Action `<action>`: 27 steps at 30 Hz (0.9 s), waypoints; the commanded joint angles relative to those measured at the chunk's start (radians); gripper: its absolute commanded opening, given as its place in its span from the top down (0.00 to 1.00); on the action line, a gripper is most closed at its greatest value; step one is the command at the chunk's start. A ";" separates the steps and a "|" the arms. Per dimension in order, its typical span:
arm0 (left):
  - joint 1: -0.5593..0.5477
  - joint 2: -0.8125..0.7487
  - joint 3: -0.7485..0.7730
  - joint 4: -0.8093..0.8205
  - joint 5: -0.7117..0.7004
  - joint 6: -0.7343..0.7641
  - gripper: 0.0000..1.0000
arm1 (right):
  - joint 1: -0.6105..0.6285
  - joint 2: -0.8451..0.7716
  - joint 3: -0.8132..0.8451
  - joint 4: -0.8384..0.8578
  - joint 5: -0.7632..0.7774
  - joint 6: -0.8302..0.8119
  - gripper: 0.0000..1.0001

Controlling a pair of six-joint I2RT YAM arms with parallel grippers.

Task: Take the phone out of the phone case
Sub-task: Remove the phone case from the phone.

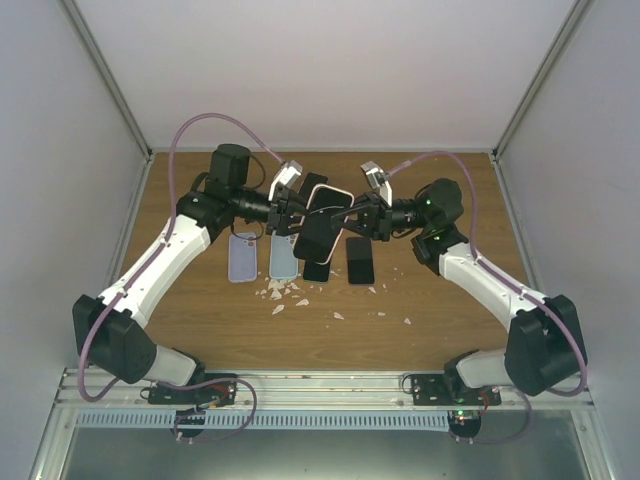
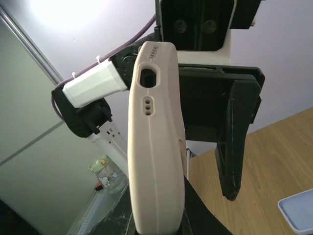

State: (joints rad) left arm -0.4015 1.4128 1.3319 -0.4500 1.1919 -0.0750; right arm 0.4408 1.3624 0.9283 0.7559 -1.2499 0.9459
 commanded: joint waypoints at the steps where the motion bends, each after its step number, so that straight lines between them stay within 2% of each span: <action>1: -0.069 0.051 0.058 0.256 0.023 -0.089 0.62 | 0.105 0.035 0.033 -0.032 -0.154 -0.023 0.99; 5: -0.076 0.050 0.024 0.301 0.041 -0.147 0.68 | 0.094 0.057 0.062 -0.052 -0.165 -0.025 0.99; 8: -0.063 0.031 -0.032 0.347 0.043 -0.201 0.77 | 0.066 0.064 0.078 -0.067 -0.164 -0.024 1.00; 16: 0.017 -0.012 -0.252 0.622 0.070 -0.499 0.98 | -0.007 0.113 0.114 -0.148 -0.120 -0.030 0.99; 21: 0.060 -0.006 -0.320 0.733 0.060 -0.647 1.00 | -0.054 0.143 0.131 -0.220 -0.066 -0.031 0.79; 27: 0.097 0.011 -0.353 0.761 0.028 -0.739 1.00 | -0.101 0.138 0.161 -0.410 0.024 -0.160 0.42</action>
State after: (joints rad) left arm -0.3290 1.4200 0.9874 0.1856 1.2377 -0.7109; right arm 0.3698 1.5127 1.0473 0.4595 -1.2831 0.8795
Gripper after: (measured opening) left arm 0.076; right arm 0.514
